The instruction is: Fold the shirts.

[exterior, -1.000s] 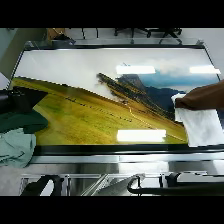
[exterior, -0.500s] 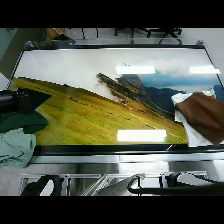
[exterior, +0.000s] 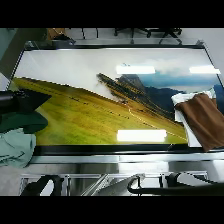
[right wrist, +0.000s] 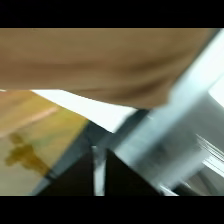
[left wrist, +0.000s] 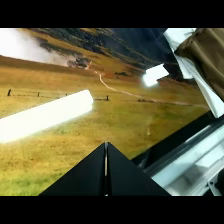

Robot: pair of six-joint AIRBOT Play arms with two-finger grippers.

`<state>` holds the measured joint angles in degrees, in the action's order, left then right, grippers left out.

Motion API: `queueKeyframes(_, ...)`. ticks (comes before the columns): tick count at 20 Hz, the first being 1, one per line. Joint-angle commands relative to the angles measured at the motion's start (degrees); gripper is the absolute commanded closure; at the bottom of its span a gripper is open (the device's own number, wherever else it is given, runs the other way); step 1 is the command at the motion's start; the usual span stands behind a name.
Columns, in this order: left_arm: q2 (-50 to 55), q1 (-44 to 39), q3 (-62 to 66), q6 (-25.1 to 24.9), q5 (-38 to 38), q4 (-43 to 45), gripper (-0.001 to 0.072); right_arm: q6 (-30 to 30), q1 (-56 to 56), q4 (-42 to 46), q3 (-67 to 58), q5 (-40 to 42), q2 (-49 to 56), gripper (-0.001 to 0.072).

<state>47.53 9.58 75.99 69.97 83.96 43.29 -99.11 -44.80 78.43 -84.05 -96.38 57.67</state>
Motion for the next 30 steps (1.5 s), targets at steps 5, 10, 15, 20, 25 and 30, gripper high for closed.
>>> queueKeyframes(5, 0.0, -2.4, -0.1, -0.1, -2.3, 0.7, 0.0692, 6.1, 24.5, -18.1, 1.6, 16.3, -2.3, 0.069)
queueKeyframes(10, -5.1, -15.8, -15.5, 1.1, -7.1, 0.7, 0.0692, 6.4, 56.8, -12.1, 18.3, 25.6, -9.7, 0.0691)
queueKeyframes(15, -10.2, -29.4, -36.0, 1.4, -18.1, 0.5, 0.0691, 6.1, 74.4, -11.8, 28.6, 34.5, -12.0, 0.069)
queueKeyframes(20, -10.8, -33.9, -40.2, 2.6, -21.0, 0.5, 0.0691, 6.1, 76.3, -13.1, 29.4, 34.2, -10.3, 0.069)
queueKeyframes(25, -10.8, -33.9, -40.2, 2.6, -21.4, 0.5, 0.0691, 6.1, 76.3, -13.1, 29.4, 34.2, -9.9, 0.069)
queueKeyframes(30, -10.8, -33.9, -40.2, 2.6, -21.4, 0.5, 0.0691, 6.1, 76.3, -13.1, 29.4, 34.2, -9.8, 0.069)
